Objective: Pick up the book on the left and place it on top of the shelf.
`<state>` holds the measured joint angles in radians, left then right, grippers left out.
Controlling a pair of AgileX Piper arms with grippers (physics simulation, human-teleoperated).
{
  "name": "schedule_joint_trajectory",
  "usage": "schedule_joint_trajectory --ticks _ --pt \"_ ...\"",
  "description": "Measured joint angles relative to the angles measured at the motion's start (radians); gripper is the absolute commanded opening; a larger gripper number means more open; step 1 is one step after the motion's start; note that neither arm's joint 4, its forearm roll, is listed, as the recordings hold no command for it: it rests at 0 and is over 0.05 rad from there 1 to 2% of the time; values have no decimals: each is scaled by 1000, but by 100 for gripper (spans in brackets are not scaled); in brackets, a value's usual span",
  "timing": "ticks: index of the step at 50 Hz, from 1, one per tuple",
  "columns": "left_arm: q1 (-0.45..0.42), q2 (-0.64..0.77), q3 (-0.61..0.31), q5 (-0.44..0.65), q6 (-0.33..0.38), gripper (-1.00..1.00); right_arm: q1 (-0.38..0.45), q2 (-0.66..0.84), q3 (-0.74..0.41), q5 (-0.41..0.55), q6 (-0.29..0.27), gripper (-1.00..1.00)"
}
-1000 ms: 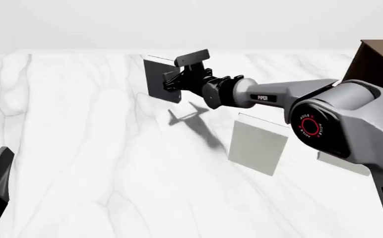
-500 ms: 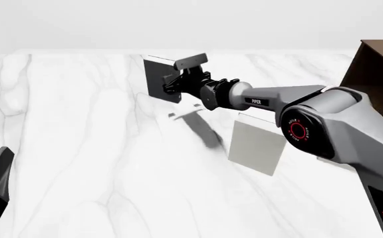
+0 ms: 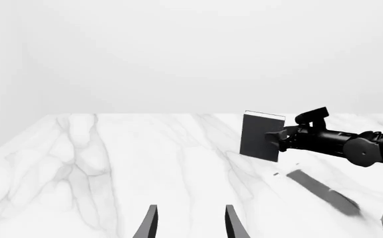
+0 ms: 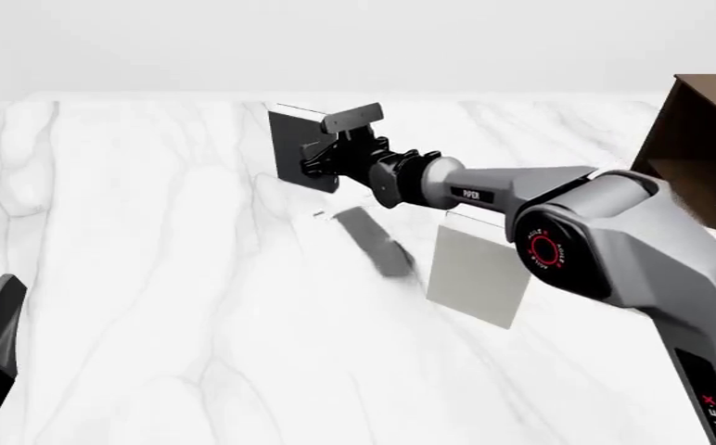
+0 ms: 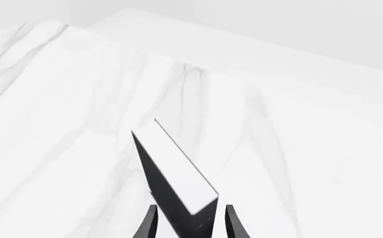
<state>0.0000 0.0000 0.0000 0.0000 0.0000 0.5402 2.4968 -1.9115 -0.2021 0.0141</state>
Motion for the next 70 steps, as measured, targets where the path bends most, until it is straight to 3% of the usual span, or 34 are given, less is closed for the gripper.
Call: schedule_joint_trajectory --ticks 4,5,19,29,70 --pt "0 0 0 0 0 100 0 4 -7 3 0 100" --pt "0 0 0 0 0 100 -1 5 -9 3 0 -100" --pt "0 0 0 0 0 100 -7 1 -6 -1 -22 -100" --pt "0 0 0 0 0 100 2 -49 68 -34 -31 -100" --pt "0 0 0 0 0 100 36 -566 501 -95 -129 -100"
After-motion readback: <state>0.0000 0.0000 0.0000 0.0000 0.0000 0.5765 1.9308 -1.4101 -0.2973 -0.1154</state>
